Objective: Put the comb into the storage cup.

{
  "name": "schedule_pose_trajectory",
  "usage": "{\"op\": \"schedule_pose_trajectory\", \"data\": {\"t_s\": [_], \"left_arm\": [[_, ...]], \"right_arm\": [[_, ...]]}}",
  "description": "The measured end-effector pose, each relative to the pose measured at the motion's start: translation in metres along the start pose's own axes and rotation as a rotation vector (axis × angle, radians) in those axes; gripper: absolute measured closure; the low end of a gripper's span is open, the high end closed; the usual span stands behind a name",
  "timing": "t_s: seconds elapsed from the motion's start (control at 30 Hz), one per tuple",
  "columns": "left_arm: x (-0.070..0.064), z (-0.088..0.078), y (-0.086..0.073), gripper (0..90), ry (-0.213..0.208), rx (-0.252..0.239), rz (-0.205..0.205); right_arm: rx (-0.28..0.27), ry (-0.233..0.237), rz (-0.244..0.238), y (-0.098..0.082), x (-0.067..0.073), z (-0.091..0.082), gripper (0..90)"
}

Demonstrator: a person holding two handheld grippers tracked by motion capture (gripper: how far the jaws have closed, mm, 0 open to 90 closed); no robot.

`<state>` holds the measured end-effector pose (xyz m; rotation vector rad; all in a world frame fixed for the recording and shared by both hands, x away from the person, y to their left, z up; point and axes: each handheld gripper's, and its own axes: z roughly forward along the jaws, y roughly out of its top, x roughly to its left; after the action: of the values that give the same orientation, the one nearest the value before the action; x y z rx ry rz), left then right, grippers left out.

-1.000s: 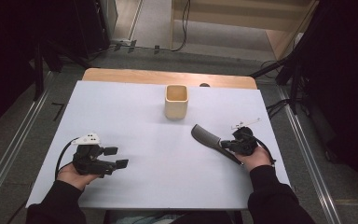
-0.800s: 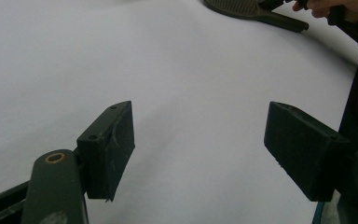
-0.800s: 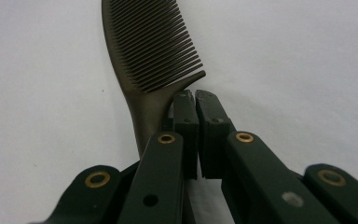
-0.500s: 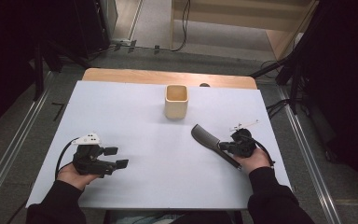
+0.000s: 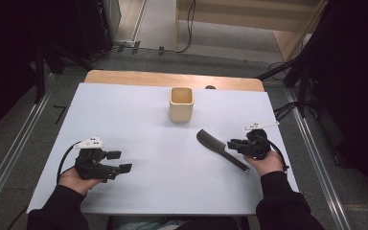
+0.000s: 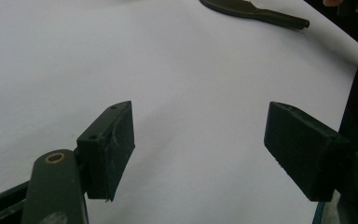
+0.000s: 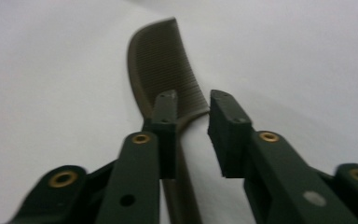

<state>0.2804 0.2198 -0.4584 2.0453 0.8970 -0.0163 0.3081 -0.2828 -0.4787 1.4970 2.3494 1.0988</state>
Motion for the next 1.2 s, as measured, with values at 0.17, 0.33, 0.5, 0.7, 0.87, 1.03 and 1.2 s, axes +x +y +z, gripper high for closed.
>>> {"op": "schedule_pose_trajectory", "data": {"t_s": [0.17, 0.33, 0.5, 0.7, 0.87, 1.03, 1.2], "left_arm": [[0.0, 0.0, 0.0, 25.0, -0.003, 0.0, 0.001], [0.0, 0.0, 0.0, 25.0, -0.001, -0.003, 0.002], [0.0, 0.0, 0.0, 25.0, -0.004, -0.003, 0.002], [0.0, 0.0, 0.0, 25.0, -0.004, -0.004, 0.003], [-0.001, 0.0, 0.0, 25.0, -0.005, -0.004, 0.005], [-0.001, 0.0, 0.0, 25.0, -0.002, -0.004, 0.002], [-0.001, 0.0, 0.0, 25.0, -0.004, -0.002, 0.009]], "right_arm": [[-0.047, 0.053, -0.032, 0.001, 0.013, -0.01, 56.1], [-0.079, 0.101, -0.061, -0.002, 0.027, -0.014, 47.2], [-0.089, 0.124, -0.073, -0.006, 0.037, -0.017, 39.8], [-0.106, 0.16, -0.072, -0.012, 0.043, -0.019, 33.1], [-0.108, 0.167, -0.1, -0.017, 0.047, -0.019, 29.6], [-0.106, 0.19, -0.105, -0.024, 0.047, -0.018, 27.0], [-0.111, 0.183, -0.116, -0.03, 0.049, -0.017, 26.2]]}}
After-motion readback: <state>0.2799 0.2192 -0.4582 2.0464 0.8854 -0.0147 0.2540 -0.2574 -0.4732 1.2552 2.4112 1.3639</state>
